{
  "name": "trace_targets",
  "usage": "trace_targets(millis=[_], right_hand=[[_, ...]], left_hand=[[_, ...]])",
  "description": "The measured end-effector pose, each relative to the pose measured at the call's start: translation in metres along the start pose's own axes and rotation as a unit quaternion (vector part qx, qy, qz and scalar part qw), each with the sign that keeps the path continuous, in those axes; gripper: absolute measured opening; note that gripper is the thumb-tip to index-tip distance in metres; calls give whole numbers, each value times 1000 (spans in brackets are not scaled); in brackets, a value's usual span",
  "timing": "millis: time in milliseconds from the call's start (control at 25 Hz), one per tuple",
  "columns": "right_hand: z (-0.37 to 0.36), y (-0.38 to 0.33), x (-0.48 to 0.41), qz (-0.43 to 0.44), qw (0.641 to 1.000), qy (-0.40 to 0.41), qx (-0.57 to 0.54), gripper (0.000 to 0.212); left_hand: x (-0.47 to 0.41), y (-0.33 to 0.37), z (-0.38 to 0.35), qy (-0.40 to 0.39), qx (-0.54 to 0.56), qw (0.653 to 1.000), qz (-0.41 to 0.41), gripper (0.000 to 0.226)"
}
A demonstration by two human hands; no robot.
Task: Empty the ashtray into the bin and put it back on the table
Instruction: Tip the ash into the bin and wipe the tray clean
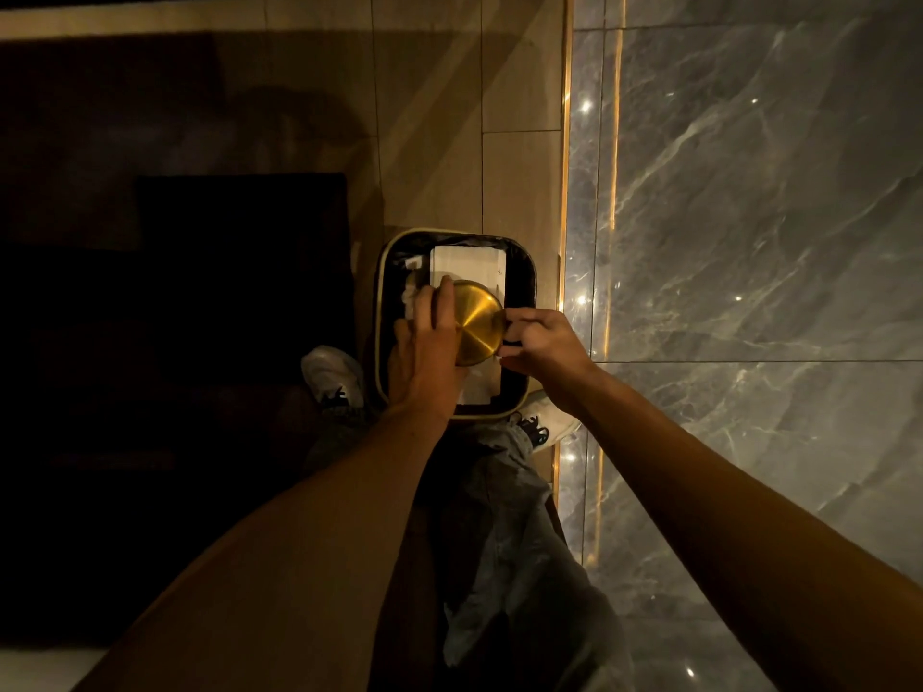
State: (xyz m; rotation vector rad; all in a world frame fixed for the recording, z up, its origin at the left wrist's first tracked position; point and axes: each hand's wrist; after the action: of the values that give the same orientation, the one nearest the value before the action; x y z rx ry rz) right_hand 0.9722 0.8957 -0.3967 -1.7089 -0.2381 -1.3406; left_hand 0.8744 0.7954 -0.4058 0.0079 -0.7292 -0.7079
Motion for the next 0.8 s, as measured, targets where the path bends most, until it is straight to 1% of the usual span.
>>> trace_targets(millis=[80, 160, 240, 280, 320, 360, 400, 440, 480, 520, 640, 720, 760, 800], right_hand=[[1, -4, 2, 0, 1000, -4, -4, 28], [3, -4, 2, 22, 999, -14, 19, 32], [6, 1, 3, 70, 993, -18, 88, 26], [7, 2, 5, 111, 982, -12, 153, 23], [9, 6, 6, 168, 957, -2, 238, 24], [11, 10, 6, 236, 912, 14, 335, 35], [14, 15, 5, 303, 854, 14, 422, 47], [17, 18, 4, 352, 798, 1, 490, 57], [20, 21, 2, 383, 752, -15, 536, 65], [22, 21, 0, 401, 717, -29, 570, 72], [34, 19, -6, 427, 639, -53, 638, 86], [39, 19, -7, 429, 588, -70, 683, 90], [39, 19, -7, 427, 568, -75, 699, 92], [38, 19, -8, 428, 560, -74, 705, 93]], left_hand=[[-2, -2, 2, -5, -12, 1000, -11, 106], [-3, -3, 4, -8, -4, 1000, -6, 104], [-3, -3, 6, -16, 19, 1000, 1, 104], [-3, -3, 6, -19, 31, 999, -3, 104], [-4, -4, 7, -22, 40, 999, -11, 105], [-5, -3, 8, -23, 47, 998, -21, 105], [-5, -2, 9, -26, 54, 998, -28, 105], [-5, -2, 10, -28, 59, 997, -34, 105], [-4, -1, 11, -30, 66, 997, -38, 106], [-4, -2, 12, -26, 75, 996, -44, 107], [-6, -8, 18, -1, 92, 992, -88, 107], [-9, -7, 26, -15, 67, 992, -104, 106], [-10, -6, 29, -32, 50, 993, -102, 106], [-12, -5, 32, -46, 37, 993, -99, 106]])
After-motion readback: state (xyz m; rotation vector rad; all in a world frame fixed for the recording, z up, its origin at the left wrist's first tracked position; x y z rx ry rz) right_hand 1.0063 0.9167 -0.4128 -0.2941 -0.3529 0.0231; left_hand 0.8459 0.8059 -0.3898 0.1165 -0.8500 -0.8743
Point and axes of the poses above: each hand's wrist, its own x-axis away from the middle knuckle, its own z-axis out of the back of the hand, y = z × x, and after that the axes turned 5 degrees about x, right-handed
